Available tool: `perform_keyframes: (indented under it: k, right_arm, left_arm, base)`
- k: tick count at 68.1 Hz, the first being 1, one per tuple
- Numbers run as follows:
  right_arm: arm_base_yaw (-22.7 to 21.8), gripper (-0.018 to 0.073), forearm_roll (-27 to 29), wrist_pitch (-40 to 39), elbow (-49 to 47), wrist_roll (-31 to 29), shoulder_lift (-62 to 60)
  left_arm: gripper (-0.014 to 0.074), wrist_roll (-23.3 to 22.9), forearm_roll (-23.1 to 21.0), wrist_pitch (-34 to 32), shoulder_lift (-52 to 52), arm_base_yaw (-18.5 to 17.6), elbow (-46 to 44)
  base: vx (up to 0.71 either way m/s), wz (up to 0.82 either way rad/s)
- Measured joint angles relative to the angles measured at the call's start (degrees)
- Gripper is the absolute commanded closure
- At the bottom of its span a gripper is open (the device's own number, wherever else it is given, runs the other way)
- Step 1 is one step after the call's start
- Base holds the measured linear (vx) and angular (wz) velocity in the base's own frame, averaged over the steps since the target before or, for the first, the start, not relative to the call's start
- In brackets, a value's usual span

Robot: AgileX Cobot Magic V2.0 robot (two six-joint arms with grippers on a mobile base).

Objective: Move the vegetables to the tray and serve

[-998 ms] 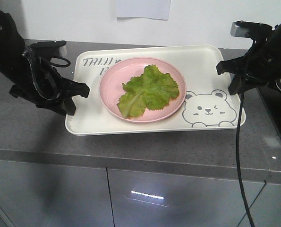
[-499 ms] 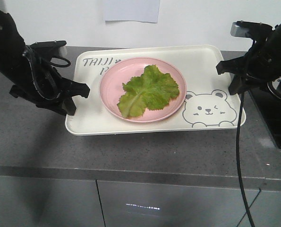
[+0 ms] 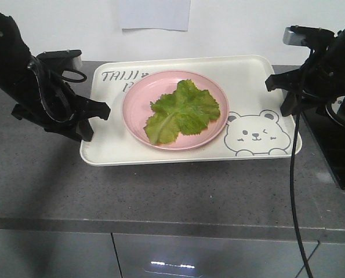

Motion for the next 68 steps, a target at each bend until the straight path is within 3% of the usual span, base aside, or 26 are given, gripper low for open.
perform_keyframes:
  k: [68]
  right_arm:
    - [0.0, 0.0565, 0.0, 0.0, 0.0, 0.0, 0.0]
  left_arm:
    - [0.0602, 0.0, 0.0, 0.0, 0.0, 0.0, 0.0]
  base:
    - [0.03, 0.00]
